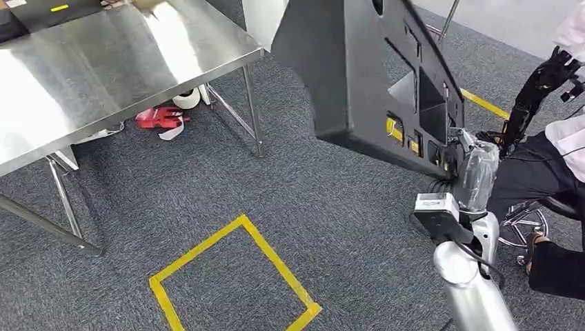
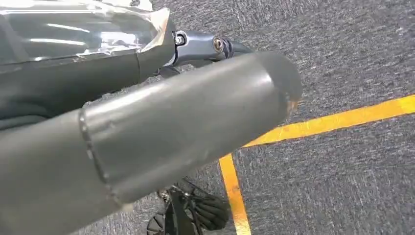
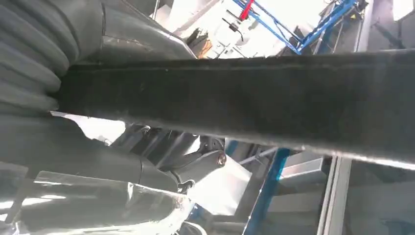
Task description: Take the parts from the cabinet and place them on the table.
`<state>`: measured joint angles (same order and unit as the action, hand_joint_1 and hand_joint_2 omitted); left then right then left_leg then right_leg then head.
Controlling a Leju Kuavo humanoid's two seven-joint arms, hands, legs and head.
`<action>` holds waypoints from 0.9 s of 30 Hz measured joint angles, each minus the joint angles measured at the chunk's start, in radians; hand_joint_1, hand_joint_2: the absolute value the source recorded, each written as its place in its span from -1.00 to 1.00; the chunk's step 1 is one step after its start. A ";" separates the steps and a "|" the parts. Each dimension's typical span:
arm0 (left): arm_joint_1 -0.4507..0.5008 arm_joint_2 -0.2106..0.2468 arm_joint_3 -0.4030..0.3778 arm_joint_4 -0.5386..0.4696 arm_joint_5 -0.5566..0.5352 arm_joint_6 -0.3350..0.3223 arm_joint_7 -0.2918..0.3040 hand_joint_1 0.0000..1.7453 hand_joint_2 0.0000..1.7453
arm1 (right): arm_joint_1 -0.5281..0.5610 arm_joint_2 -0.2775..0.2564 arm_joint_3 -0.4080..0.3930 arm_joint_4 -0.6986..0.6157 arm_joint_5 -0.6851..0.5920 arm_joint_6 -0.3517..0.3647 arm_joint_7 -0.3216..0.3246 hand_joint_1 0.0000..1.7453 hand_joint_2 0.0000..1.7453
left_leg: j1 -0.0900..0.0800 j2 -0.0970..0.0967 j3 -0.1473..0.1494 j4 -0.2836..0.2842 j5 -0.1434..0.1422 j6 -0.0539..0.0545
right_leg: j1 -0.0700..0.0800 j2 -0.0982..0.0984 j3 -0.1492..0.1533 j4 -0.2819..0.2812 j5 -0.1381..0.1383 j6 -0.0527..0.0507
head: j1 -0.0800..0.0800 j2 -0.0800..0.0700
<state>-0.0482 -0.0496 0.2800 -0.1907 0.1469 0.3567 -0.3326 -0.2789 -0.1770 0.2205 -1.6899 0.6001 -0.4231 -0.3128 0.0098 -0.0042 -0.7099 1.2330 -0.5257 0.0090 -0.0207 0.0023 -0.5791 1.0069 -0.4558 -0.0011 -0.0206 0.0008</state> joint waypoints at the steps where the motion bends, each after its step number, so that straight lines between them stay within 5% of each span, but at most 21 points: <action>1: 0.000 0.000 0.000 0.000 -0.001 -0.002 0.000 -1.00 -1.00 | 0.001 -0.001 0.000 0.000 0.000 -0.001 0.000 1.00 1.00 | 0.000 0.000 0.045 -0.094 0.051 0.006 | 0.001 0.001 0.005 0.000 -0.003 0.001 | 0.000 0.000; 2: -0.001 0.001 0.000 0.000 -0.001 -0.003 0.000 -1.00 -1.00 | 0.003 -0.002 0.000 -0.003 0.000 -0.002 0.000 1.00 1.00 | -0.001 0.000 0.091 -0.187 0.092 0.014 | 0.001 0.001 0.008 -0.001 -0.004 0.002 | 0.000 0.000; 3: -0.003 0.004 0.000 0.000 -0.001 -0.005 0.001 -1.00 -1.00 | 0.004 -0.003 -0.001 -0.005 0.000 -0.004 0.000 1.00 1.00 | -0.005 0.001 0.107 -0.221 0.079 0.018 | 0.003 0.001 0.008 -0.003 -0.005 0.005 | 0.003 0.000; 7: -0.002 0.007 0.001 0.000 -0.001 -0.005 0.002 -1.00 -1.00 | 0.012 -0.006 -0.003 -0.005 -0.001 -0.007 0.001 1.00 1.00 | -0.018 0.000 0.111 -0.233 0.081 0.036 | 0.003 0.001 0.011 -0.013 -0.006 0.027 | -0.002 0.000; 8: -0.002 0.007 0.001 0.000 -0.001 -0.005 0.002 -1.00 -1.00 | 0.012 -0.008 -0.005 -0.006 -0.001 -0.008 0.002 1.00 1.00 | -0.006 0.001 0.125 -0.251 0.093 0.044 | 0.006 -0.001 0.002 -0.003 -0.010 0.031 | 0.001 0.000; 9: -0.003 0.005 0.001 0.000 -0.001 -0.005 0.002 -1.00 -1.00 | 0.012 -0.009 -0.007 -0.006 -0.001 -0.008 0.002 1.00 1.00 | -0.010 0.001 0.131 -0.256 0.093 0.048 | 0.006 -0.001 -0.009 0.031 -0.027 0.028 | 0.003 0.000; 11: -0.003 0.005 0.001 0.000 -0.001 -0.005 0.002 -1.00 -1.00 | 0.015 -0.011 -0.011 -0.006 -0.002 -0.009 0.002 1.00 1.00 | -0.010 0.001 0.134 -0.255 0.090 0.056 | 0.005 -0.001 -0.087 0.182 -0.090 0.018 | 0.004 0.000; 13: -0.003 0.005 0.001 0.000 -0.001 -0.005 0.003 -1.00 -1.00 | 0.022 -0.012 -0.013 -0.006 -0.002 -0.009 0.002 1.00 1.00 | -0.011 0.001 0.134 -0.254 0.087 0.057 | 0.005 -0.001 -0.161 0.308 -0.121 0.025 | 0.004 0.000; 15: -0.002 0.003 0.001 0.000 -0.001 -0.005 0.003 -1.00 -1.00 | 0.026 -0.014 -0.014 -0.005 -0.002 -0.009 0.004 1.00 1.00 | -0.010 -0.002 0.140 -0.253 0.081 0.053 | 0.001 -0.001 -0.141 0.246 -0.078 0.046 | 0.004 0.000; 17: -0.002 0.001 0.001 0.000 -0.001 -0.005 0.003 -1.00 -1.00 | 0.025 -0.014 -0.015 -0.006 -0.002 -0.009 0.004 1.00 1.00 | -0.008 -0.005 0.147 -0.243 0.069 0.044 | -0.005 -0.003 -0.048 0.054 0.002 0.066 | 0.004 0.000; 18: -0.003 0.002 0.001 0.000 -0.001 -0.005 0.003 -1.00 -1.00 | 0.025 -0.014 -0.015 -0.005 -0.002 -0.010 0.004 1.00 1.00 | -0.010 -0.005 0.146 -0.235 0.061 0.036 | -0.009 -0.004 -0.028 0.004 0.012 0.061 | 0.006 0.000; 22: -0.002 0.000 0.001 0.000 -0.003 -0.006 0.004 -1.00 -1.00 | 0.030 -0.019 -0.019 -0.006 -0.003 -0.016 0.008 1.00 1.00 | -0.015 -0.005 0.144 -0.230 0.049 0.024 | 0.000 0.001 -0.022 0.006 0.009 0.031 | 0.003 0.000; 24: -0.003 0.000 0.001 0.000 -0.003 -0.006 0.004 -1.00 -1.00 | 0.031 -0.020 -0.019 -0.009 -0.003 -0.017 0.008 1.00 1.00 | -0.009 -0.003 0.137 -0.202 0.027 0.011 | -0.010 0.002 -0.011 0.001 0.007 0.016 | 0.001 0.000; 27: -0.003 0.001 0.001 0.000 -0.004 -0.006 0.004 -1.00 -1.00 | 0.031 -0.021 -0.019 -0.010 -0.004 -0.017 0.008 1.00 1.00 | -0.003 -0.001 0.013 0.031 -0.076 -0.005 | -0.008 0.000 -0.003 0.002 -0.002 0.002 | -0.003 0.000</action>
<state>-0.0514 -0.0484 0.2808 -0.1911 0.1427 0.3510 -0.3288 -0.2479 -0.1984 0.2010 -1.7002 0.5962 -0.4402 -0.3044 0.0072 -0.0053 -0.6969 1.2644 -0.6019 0.0039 -0.0286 0.0022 -0.5820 1.0085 -0.4582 0.0010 -0.0236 0.0008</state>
